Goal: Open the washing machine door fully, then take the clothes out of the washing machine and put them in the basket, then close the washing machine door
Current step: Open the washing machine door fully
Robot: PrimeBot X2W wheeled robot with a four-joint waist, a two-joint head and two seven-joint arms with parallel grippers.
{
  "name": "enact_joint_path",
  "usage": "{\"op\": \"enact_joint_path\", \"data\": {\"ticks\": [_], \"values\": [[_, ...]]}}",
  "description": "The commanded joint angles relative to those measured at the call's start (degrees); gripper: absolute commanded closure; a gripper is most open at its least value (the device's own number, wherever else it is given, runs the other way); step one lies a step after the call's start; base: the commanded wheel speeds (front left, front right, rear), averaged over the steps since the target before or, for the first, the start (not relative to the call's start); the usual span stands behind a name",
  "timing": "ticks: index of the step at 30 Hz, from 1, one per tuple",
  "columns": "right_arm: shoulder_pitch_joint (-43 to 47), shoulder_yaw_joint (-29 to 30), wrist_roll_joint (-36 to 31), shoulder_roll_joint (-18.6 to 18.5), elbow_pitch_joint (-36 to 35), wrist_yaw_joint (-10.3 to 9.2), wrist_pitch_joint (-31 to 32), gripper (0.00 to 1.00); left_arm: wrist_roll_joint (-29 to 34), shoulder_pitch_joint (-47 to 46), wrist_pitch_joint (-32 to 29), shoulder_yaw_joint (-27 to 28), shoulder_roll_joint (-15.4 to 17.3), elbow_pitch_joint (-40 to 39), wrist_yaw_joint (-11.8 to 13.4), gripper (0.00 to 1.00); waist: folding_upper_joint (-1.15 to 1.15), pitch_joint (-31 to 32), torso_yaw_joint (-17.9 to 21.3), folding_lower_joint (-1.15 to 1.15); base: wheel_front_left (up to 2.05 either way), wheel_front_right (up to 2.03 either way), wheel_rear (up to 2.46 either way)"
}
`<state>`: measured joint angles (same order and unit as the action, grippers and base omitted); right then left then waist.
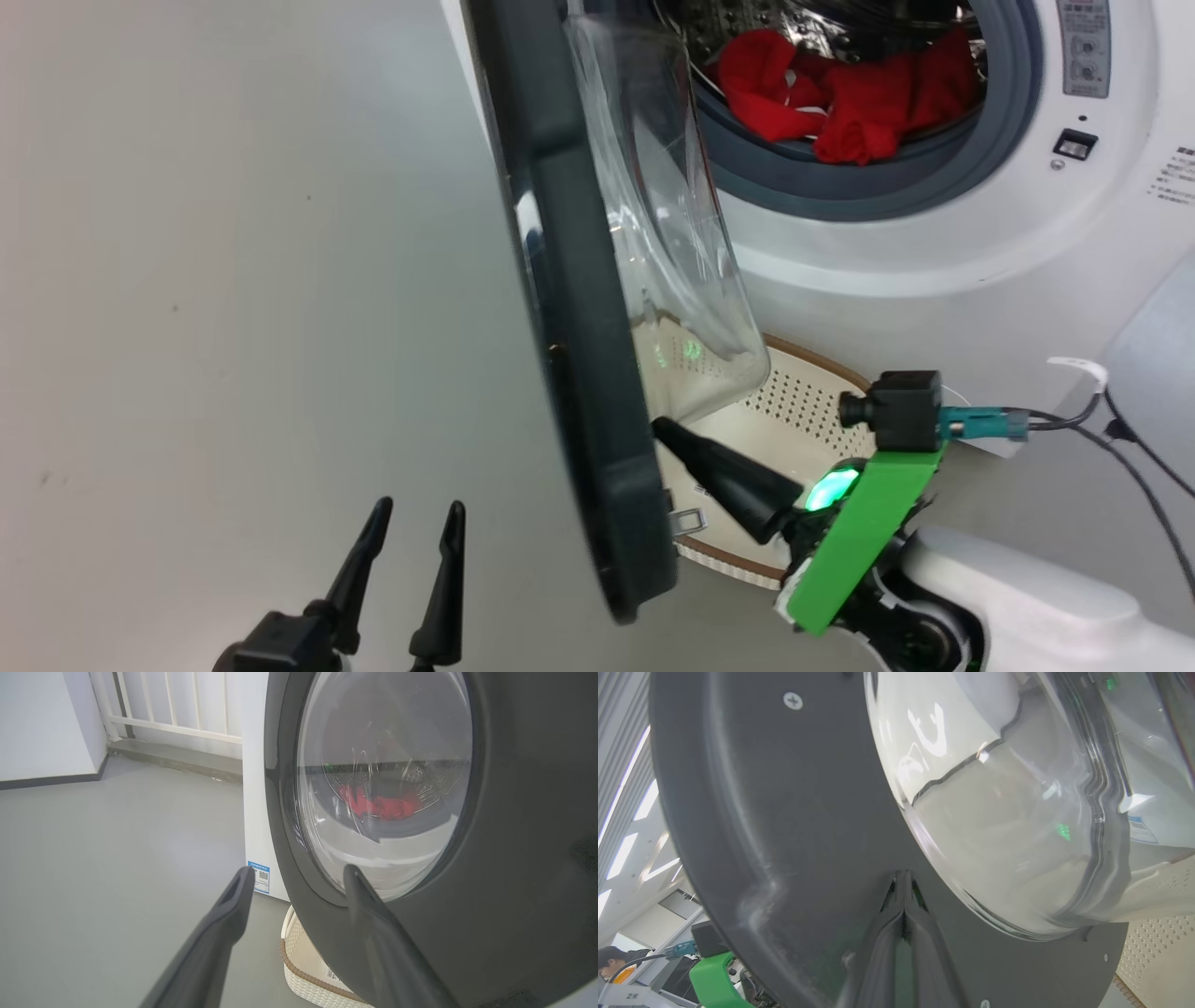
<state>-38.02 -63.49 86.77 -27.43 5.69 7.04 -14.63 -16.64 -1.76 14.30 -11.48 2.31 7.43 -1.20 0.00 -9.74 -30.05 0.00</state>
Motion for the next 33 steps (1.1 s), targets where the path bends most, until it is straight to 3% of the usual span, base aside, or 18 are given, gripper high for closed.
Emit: {"op": "enact_joint_path", "data": {"ticks": [1, 17, 30, 31, 33], "values": [[0.78, -1.19, 1.1, 2.17, -1.93, 0.45, 0.34, 1.0, -0.74, 0.59, 0.7, 2.71, 0.56, -1.95, 0.79, 0.0, 0.0, 0.91, -1.06, 0.0, 0.0, 0.0, 0.0], [-2.3, -4.69, 2.26, 7.21, -0.66, 0.45, 1.51, 1.0, -0.74, 3.12, 0.7, 5.39, 0.56, -4.1, 2.18, 0.0, 0.0, 1.16, -1.52, 0.0, 0.0, 0.0, 0.0], [-2.8, -5.21, 2.18, 7.4, 0.2, 0.45, 1.02, 1.0, -0.77, 2.83, 0.7, 5.52, 0.56, -4.4, 2.29, 0.0, 0.0, 1.08, -1.42, 0.0, 0.0, 0.0, 0.0], [-2.7, -5.13, 2.04, 7.29, 0.42, 0.45, 0.89, 0.95, -0.76, 2.77, 0.7, 5.49, 0.56, -4.32, 2.18, 0.0, 0.0, 1.12, -1.39, 0.0, 0.0, 0.0, 0.0], [-2.41, -4.99, 1.63, 6.97, 0.94, 0.45, 0.62, 0.58, -1.38, 2.63, 0.7, 5.59, 0.56, -4.12, 1.78, 0.0, 0.0, 1.31, -1.32, 0.0, 0.0, 0.0, 0.0]]}}
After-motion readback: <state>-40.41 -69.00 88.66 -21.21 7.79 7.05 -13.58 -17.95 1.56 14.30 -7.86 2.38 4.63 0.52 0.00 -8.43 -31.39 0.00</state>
